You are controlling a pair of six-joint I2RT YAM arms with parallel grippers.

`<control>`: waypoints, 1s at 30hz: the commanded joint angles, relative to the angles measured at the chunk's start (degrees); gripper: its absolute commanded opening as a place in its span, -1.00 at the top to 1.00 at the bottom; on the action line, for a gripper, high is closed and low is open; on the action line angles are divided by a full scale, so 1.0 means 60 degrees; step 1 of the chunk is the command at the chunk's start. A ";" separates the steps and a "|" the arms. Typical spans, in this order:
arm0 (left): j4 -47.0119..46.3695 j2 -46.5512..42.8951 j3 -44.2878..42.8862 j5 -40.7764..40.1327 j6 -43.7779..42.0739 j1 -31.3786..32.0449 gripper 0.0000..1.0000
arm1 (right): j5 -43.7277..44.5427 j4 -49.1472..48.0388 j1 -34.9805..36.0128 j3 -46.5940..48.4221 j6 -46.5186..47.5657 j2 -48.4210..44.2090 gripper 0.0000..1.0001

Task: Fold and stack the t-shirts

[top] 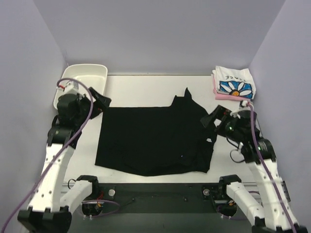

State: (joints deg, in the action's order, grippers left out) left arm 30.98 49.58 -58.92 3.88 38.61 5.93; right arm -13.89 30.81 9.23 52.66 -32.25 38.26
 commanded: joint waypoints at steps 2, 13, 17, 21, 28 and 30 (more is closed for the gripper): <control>-0.1397 0.3553 -0.0479 0.1052 0.0201 0.0167 -0.86 | -0.0001 -0.2219 0.0393 -0.0033 -0.0513 0.3476 -1.00; -0.0536 0.7951 -0.1577 0.0614 -0.0121 0.0813 -0.71 | 0.0923 -0.2498 0.1039 0.1681 -0.0485 0.8414 -1.00; 0.0049 0.8537 -0.2103 0.0409 -0.0326 0.0915 -0.70 | 0.0850 -0.2469 0.1083 0.2149 -0.0499 0.9383 -1.00; 0.0870 0.9487 -0.3025 0.0116 -0.0487 0.1018 -0.70 | 0.0762 -0.2205 0.1112 0.2603 -0.0631 1.0699 -1.00; 0.1355 1.1026 -0.4359 -0.0119 -0.0532 0.1033 -0.70 | 0.0718 -0.1927 0.1098 0.3555 -0.0763 1.2049 -1.00; 0.1399 1.1671 -0.4942 -0.0177 -0.0561 0.1047 -0.70 | 0.0645 -0.1722 0.1054 0.4124 -0.0748 1.2533 -1.00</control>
State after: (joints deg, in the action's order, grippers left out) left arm 37.10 115.02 -82.17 4.58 36.51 12.08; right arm -10.26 16.93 15.53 72.47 -36.14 109.40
